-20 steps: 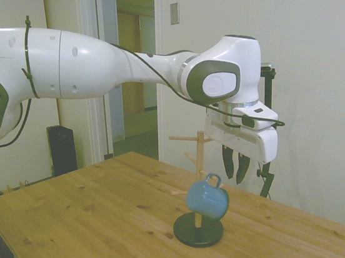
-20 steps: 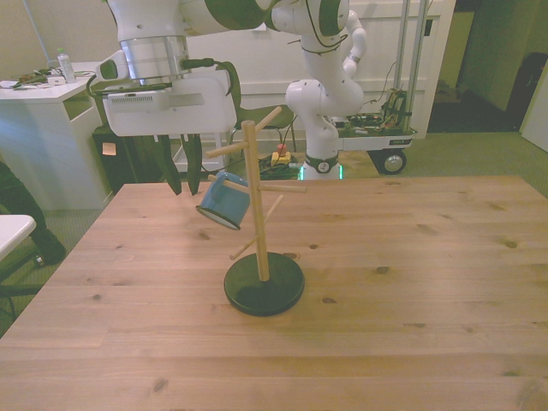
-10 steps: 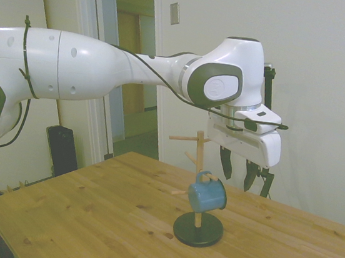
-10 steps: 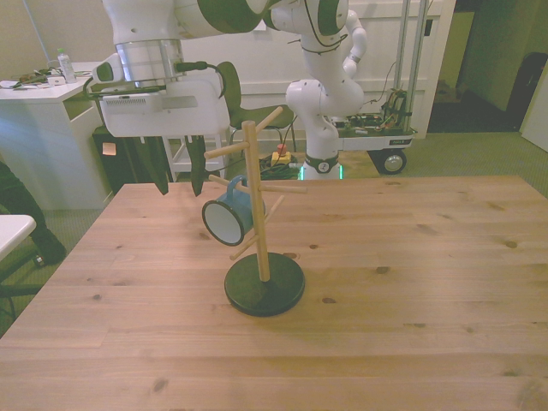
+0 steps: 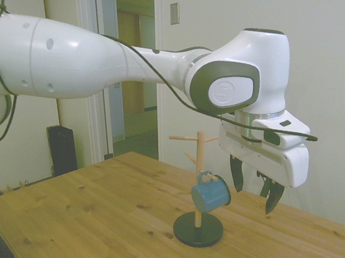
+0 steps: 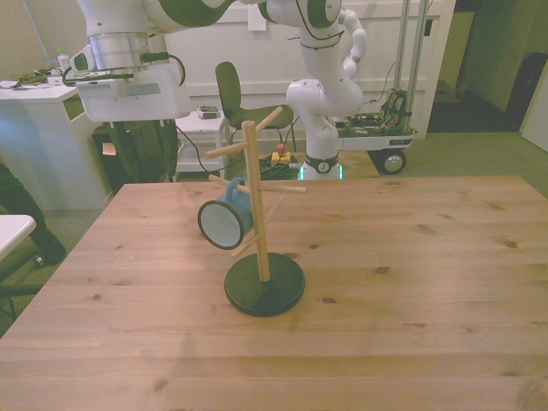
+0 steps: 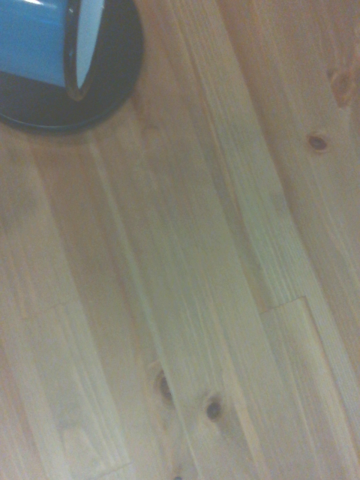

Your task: Hang the mug

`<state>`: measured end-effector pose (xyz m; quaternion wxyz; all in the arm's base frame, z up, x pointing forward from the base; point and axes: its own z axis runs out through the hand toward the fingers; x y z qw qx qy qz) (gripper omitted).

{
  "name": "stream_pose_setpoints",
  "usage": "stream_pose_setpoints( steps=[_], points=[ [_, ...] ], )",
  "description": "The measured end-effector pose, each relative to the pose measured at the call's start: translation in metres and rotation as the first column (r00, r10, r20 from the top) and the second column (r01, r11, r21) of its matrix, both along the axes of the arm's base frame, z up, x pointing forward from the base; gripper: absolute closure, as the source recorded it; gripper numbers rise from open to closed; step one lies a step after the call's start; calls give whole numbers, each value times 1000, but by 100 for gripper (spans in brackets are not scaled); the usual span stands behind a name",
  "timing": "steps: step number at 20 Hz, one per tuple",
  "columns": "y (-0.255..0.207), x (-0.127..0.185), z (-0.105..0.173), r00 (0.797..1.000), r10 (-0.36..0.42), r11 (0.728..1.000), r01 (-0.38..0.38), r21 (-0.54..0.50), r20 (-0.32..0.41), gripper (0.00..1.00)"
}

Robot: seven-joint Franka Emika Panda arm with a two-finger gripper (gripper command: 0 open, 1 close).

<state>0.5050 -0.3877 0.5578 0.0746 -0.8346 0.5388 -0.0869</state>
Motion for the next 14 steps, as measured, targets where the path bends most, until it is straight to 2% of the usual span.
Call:
stream_pose_setpoints(
  steps=[3, 6, 11, 14],
  points=[
    [20, -26, 1, 999, 31, 999, -31, 10, 18, 0],
    [56, -38, -8, 996, 80, 997, -80, 18, 26, 0],
    [142, -40, -51, 980, 198, 980, -198, 8, 14, 0],
    [186, -41, -69, 970, 244, 970, -244, 4, 4, 0]
  ],
)
